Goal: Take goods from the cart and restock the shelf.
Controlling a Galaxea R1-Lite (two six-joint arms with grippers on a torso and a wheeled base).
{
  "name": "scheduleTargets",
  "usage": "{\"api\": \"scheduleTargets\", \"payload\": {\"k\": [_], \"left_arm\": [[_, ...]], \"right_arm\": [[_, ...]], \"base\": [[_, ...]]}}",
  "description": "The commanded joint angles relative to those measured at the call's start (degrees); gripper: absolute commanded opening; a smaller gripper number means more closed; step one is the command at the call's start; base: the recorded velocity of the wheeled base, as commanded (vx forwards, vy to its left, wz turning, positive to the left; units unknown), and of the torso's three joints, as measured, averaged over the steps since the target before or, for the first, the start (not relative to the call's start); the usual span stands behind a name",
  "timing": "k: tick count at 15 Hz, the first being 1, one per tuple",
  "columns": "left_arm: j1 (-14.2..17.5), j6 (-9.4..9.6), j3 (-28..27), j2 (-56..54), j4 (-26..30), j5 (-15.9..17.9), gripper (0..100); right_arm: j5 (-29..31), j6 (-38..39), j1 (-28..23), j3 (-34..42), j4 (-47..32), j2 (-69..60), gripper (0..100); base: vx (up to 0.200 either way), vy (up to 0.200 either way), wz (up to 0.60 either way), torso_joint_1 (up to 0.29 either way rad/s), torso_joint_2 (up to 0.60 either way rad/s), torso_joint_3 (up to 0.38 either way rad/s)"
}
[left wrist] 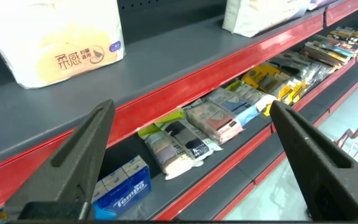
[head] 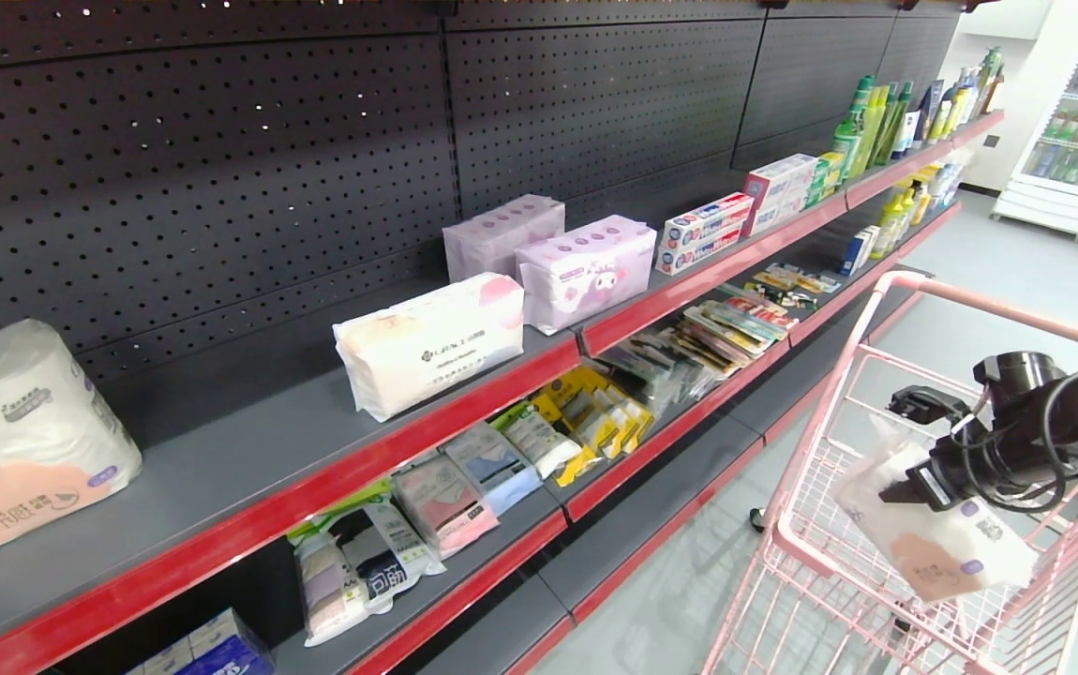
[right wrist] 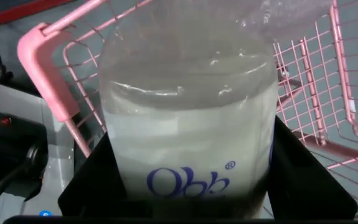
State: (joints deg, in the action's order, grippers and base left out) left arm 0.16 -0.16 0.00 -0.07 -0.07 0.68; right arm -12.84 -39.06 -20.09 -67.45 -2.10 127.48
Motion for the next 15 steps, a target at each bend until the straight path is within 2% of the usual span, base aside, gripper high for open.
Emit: {"api": "scheduleTargets", "payload": {"k": [1, 6, 9, 10, 13, 15], "left_arm": [[0.0, -0.02, 0.0, 0.1, 0.0, 0.0, 100], [0.0, -0.02, 0.0, 0.1, 0.0, 0.0, 100], [0.0, -0.02, 0.0, 0.1, 0.0, 0.0, 100], [0.0, -0.02, 0.0, 0.1, 0.0, 0.0, 100], [0.0, -0.02, 0.0, 0.1, 0.0, 0.0, 100], [0.0, -0.02, 0.0, 0.1, 0.0, 0.0, 100]], "right_arm": [[-1.2, 2.3, -0.9, 2.3, 0.1, -7.1, 0], [-3.2, 2.6, -1.7, 7.1, 0.5, -19.3, 0], [-3.6, 6.7, 1.5, 11.9, 0.6, -30.4, 0], [-3.6, 8.8, 2.9, 13.0, 0.6, -32.9, 0], [-2.9, 21.2, 13.5, 17.2, 0.7, -46.1, 0], [-2.8, 22.4, 17.4, 20.7, 1.2, -53.1, 0]], "base": [[0.0, 0.0, 0.0, 0.0, 0.0, 0.0], [0.0, 0.0, 0.0, 0.0, 0.0, 0.0], [0.0, 0.0, 0.0, 0.0, 0.0, 0.0], [0.0, 0.0, 0.0, 0.0, 0.0, 0.0], [0.0, 0.0, 0.0, 0.0, 0.0, 0.0], [0.0, 0.0, 0.0, 0.0, 0.0, 0.0]]}}
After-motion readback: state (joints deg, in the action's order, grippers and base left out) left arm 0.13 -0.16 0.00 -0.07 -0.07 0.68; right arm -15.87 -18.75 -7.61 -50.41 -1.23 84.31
